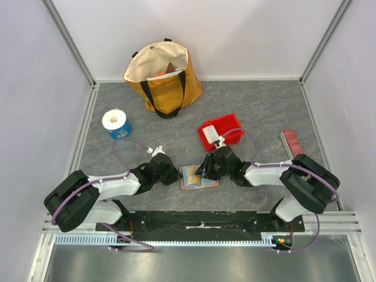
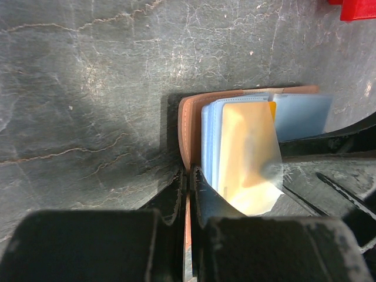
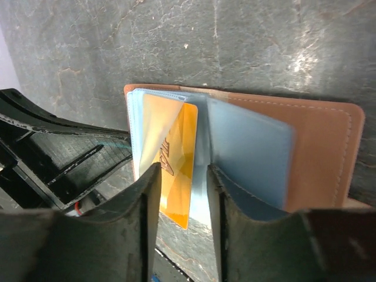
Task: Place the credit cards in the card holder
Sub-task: Insert the credit card into the card holder.
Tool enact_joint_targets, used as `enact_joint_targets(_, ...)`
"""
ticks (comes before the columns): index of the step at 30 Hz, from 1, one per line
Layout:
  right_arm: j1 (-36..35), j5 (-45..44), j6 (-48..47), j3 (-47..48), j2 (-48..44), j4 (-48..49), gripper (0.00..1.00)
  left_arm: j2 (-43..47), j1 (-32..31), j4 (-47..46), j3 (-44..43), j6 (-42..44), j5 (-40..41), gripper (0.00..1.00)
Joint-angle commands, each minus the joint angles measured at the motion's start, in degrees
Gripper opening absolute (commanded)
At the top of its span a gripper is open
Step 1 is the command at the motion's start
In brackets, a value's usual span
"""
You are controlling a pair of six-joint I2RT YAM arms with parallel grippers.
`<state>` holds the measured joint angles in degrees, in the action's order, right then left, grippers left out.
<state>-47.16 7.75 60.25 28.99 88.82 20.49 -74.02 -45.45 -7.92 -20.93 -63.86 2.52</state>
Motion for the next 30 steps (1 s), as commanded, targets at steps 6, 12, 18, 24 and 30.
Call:
enact_joint_targets(6, -0.39, -6.69, -5.84, 1.59, -6.02, -12.32, 0.56, -0.86, -0.08, 6.08, 2.56, -0.13, 1.34, 0.02)
enact_joint_targets(12, -0.3, -6.95, -6.72, 2.21, -7.16, -12.31, 0.56, -0.69, -0.16, 6.25, 2.47, -0.04, 1.52, 0.02)
enact_joint_targets(18, -0.3, -15.13, -7.69, 2.65, -14.88, -18.12, 0.56, -0.51, -0.25, 7.22, 2.03, 0.31, 2.04, 0.02)
enact_joint_targets(24, -0.3, -7.94, -9.27, 3.7, -12.45, -12.16, 0.58, -0.78, -0.16, 7.4, 1.42, 0.92, 1.96, 0.02)
enact_joint_targets(30, -0.3, -1.52, -9.36, 5.63, -4.36, -7.49, 0.58, -0.78, -0.25, 7.39, 0.36, 2.5, 1.7, 0.02)
